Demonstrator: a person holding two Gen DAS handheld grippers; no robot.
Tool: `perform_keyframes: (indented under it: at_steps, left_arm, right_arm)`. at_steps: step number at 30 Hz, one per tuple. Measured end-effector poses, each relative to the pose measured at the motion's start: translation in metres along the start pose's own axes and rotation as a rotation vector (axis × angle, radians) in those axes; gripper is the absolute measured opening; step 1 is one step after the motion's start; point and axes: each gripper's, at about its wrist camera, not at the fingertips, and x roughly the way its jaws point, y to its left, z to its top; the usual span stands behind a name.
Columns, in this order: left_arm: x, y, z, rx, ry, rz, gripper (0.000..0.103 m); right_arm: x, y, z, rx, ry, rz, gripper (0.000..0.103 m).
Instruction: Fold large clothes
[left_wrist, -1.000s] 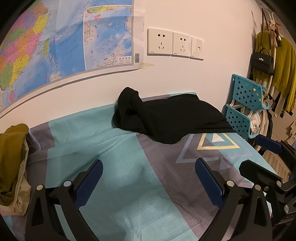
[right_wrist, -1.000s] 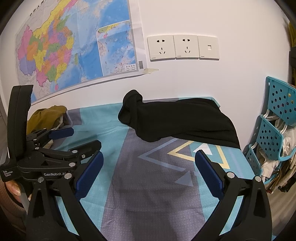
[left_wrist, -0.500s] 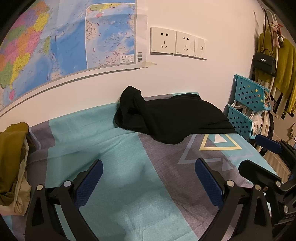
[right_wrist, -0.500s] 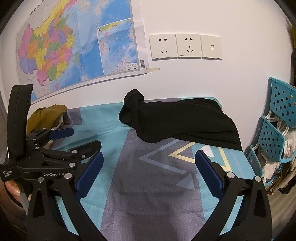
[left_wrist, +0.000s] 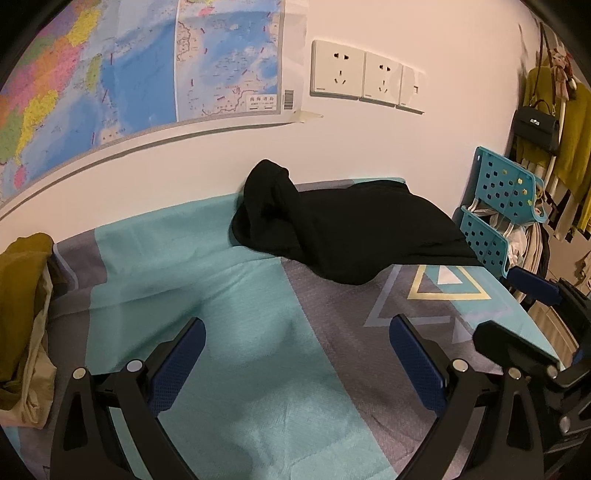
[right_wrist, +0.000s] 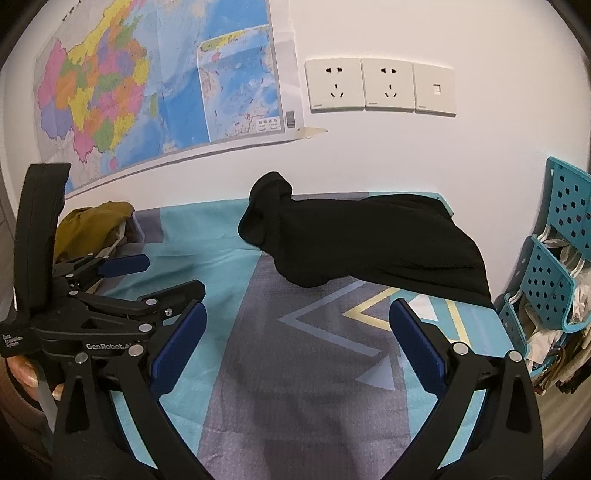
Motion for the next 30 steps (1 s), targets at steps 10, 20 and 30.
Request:
perform_keyframes:
  at_steps: [10, 20, 30]
  left_arm:
    - [0.015, 0.017, 0.005, -0.029, 0.015, 0.052, 0.096]
    - [0.033, 0.057, 0.009, -0.097, 0.038, 0.148, 0.096]
    - [0.045, 0.079, 0.009, -0.124, 0.059, 0.160, 0.096]
  right_arm:
    - [0.027, -0.001, 0.008, -0.048, 0.055, 0.001, 0.097]
    - [0.143, 0.025, 0.030, -0.243, 0.216, -0.017, 0.080]
    - [0.155, 0.000, 0.064, -0.284, 0.256, -0.001, 0.005]
